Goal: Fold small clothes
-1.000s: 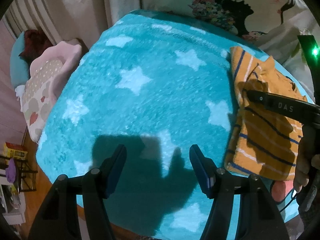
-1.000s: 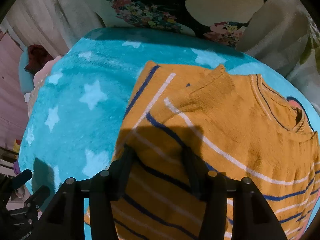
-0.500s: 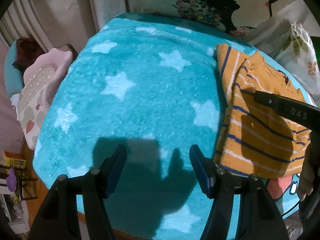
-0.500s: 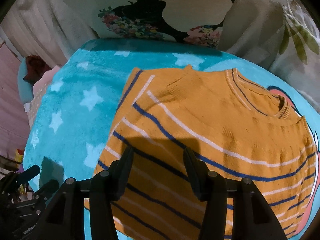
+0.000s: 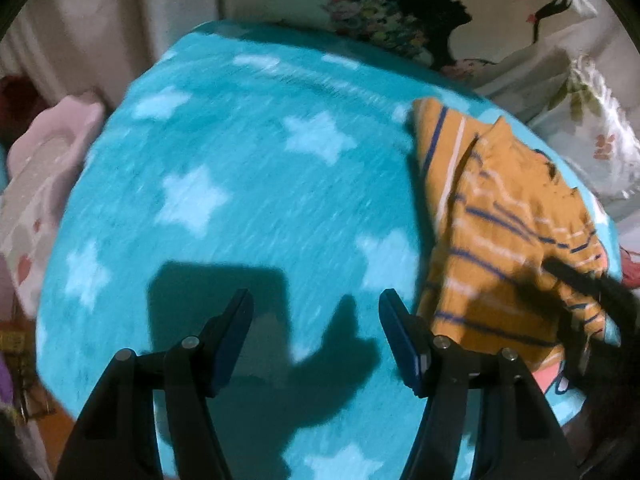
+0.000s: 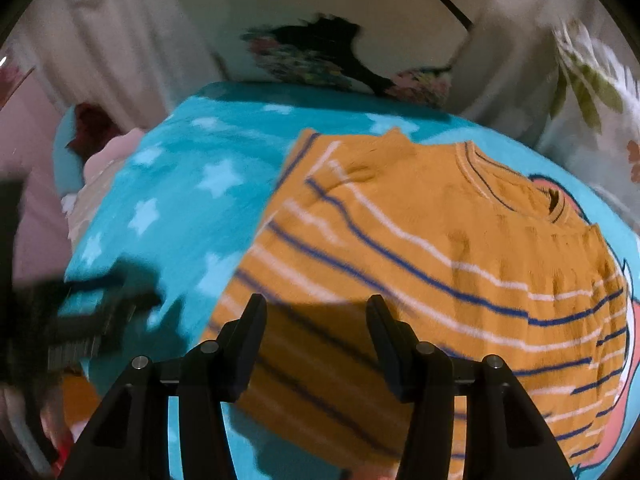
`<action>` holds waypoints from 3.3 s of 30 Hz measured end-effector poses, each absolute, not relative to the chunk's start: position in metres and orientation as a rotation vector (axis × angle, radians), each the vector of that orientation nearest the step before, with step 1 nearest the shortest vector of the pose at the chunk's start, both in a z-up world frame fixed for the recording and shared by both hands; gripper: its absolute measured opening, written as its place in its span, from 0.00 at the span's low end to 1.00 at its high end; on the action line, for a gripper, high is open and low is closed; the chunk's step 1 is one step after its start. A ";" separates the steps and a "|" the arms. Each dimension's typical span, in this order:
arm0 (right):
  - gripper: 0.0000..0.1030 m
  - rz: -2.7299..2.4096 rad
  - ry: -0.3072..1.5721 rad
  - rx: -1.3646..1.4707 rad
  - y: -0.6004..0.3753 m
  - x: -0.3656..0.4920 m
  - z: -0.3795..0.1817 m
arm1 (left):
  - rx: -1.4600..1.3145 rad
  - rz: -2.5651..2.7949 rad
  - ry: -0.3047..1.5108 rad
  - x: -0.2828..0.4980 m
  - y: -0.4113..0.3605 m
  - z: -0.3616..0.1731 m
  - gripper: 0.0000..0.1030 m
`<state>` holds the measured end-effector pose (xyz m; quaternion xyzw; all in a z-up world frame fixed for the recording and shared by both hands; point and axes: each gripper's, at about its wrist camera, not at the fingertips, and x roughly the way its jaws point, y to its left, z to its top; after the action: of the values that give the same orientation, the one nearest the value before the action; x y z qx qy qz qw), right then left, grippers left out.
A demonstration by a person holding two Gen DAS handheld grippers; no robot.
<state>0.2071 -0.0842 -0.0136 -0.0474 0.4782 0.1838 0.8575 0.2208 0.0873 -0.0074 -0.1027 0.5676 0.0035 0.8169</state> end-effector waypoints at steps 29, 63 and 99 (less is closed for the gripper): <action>0.49 0.351 0.768 -0.643 0.021 0.149 -0.083 | -0.162 -0.536 1.319 0.383 -0.002 -0.040 0.71; 0.09 0.103 0.917 0.156 -0.413 0.118 -0.041 | -0.053 -0.655 1.281 0.330 -0.382 0.014 0.08; 0.18 0.322 0.869 0.244 -0.418 0.228 0.033 | -0.271 -0.099 1.150 0.205 -0.185 0.030 0.67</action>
<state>0.2283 -0.4182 0.0330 0.1174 0.4178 0.1548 0.8875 0.2049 -0.1851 0.0302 -0.1276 0.5421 -0.0467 0.8293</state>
